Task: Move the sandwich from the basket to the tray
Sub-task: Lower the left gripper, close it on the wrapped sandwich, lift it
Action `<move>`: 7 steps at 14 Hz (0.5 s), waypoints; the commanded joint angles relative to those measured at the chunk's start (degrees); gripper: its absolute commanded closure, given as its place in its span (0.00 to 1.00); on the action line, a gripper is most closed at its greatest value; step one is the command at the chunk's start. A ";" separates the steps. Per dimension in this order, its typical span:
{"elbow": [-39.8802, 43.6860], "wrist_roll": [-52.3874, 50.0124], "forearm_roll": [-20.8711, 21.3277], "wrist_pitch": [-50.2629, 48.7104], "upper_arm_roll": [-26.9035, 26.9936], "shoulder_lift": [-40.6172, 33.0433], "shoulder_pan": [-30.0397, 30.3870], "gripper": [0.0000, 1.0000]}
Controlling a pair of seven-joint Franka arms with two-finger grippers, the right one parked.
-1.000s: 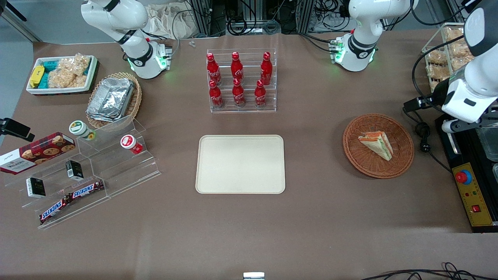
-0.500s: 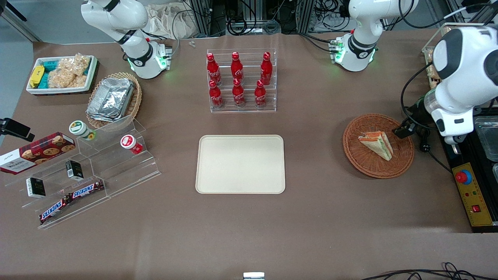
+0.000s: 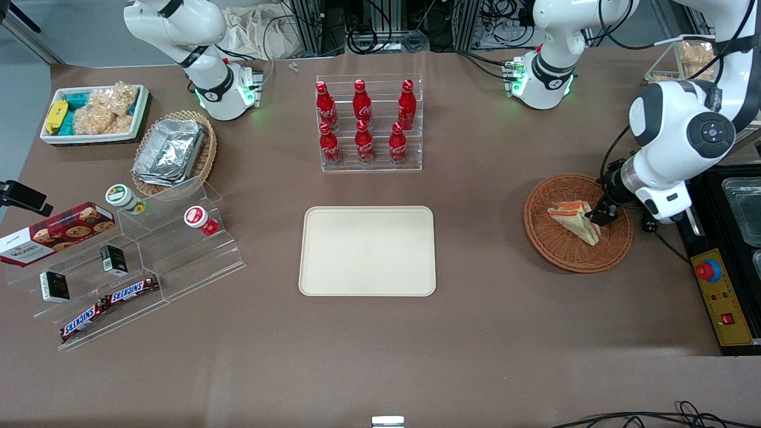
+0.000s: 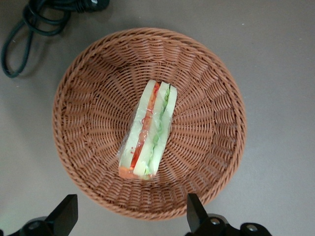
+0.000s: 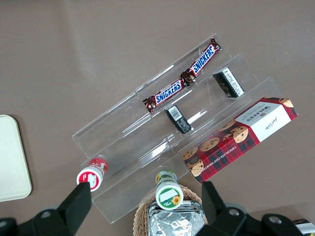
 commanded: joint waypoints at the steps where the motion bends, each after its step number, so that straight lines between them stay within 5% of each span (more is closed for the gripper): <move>1: -3.55 -1.55 1.04 5.00 -0.33 0.48 1.96 0.00; 7: -8.66 -1.55 1.84 14.60 -0.25 3.55 2.32 0.00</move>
